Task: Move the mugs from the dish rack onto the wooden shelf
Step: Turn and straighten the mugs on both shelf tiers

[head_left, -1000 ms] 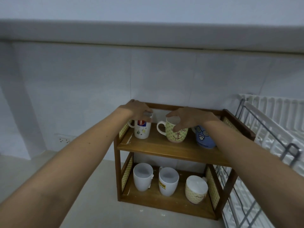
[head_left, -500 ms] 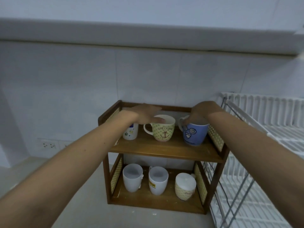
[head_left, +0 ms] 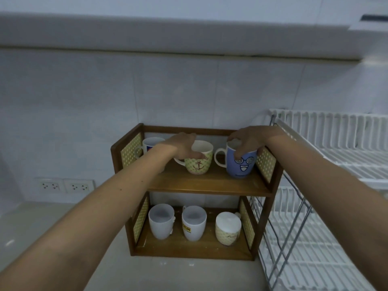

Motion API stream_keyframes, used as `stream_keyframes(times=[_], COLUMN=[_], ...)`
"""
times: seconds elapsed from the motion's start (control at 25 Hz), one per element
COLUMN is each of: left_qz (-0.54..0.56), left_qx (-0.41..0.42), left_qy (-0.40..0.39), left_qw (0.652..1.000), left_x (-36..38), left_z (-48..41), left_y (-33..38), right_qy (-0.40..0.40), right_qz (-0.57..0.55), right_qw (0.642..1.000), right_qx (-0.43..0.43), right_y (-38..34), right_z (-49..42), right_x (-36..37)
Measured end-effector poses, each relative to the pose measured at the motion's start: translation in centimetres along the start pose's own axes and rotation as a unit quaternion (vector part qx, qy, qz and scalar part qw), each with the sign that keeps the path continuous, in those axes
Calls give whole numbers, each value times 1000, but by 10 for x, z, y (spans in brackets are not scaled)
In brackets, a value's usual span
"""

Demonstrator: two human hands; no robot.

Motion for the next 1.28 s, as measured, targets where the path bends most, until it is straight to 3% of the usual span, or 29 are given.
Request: stream_keyframes(times=[0.28,0.36,0.44,0.48,0.52,0.56,0.64,0.68,0.76,0.84,0.92,1.04,1.12,1.28], left_qz=[17,45,80,85,82,63,-4,-35,-100,-172,-230,-157,-105,-166], left_qx=[-2,43,162,236,305,363,411,392,264,134,79,35,9,-71], left_qy=[20,121,253,286,289,262,134,56,-70,-143,-196,-267,-271,-230], left_qw=[1000,991,951,925,904,892,902,918,957,965,950,950,957,956], left_x=[-1,3,13,21,33,46,73,85,105,120,134,149,151,146], left_z=[20,46,85,107,129,147,168,170,160,140,122,107,101,94], left_y=[10,14,12,8,2,-6,-25,-35,-56,-75,-83,-84,-86,-84], right_qy=[-7,130,386,451,455,409,229,139,38,-8,-44,-105,-127,-164], right_qz=[67,24,-83,-140,-180,-200,-200,-188,-171,-135,-93,-42,-45,-78], right_qw=[998,991,919,881,872,889,951,971,984,991,995,993,990,983], right_qx=[19,34,20,-8,-35,-56,-59,-44,-14,5,13,25,32,-30], right_y=[-15,-30,-48,-58,-67,-74,-83,-85,-91,-99,-109,-119,-119,-113], right_z=[17,36,68,88,105,115,117,111,88,60,34,12,3,-7], right_x=[6,19,49,66,86,107,153,173,199,212,222,242,247,239])
Point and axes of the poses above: each hand's wrist, its own z-axis away from the middle knuckle, its own x-axis out of the palm, y = z × x, the point moved 1 cm from there along -z, towards the middle knuckle, and after that the axes turned 14 degrees about y, right-handed, at the moved point
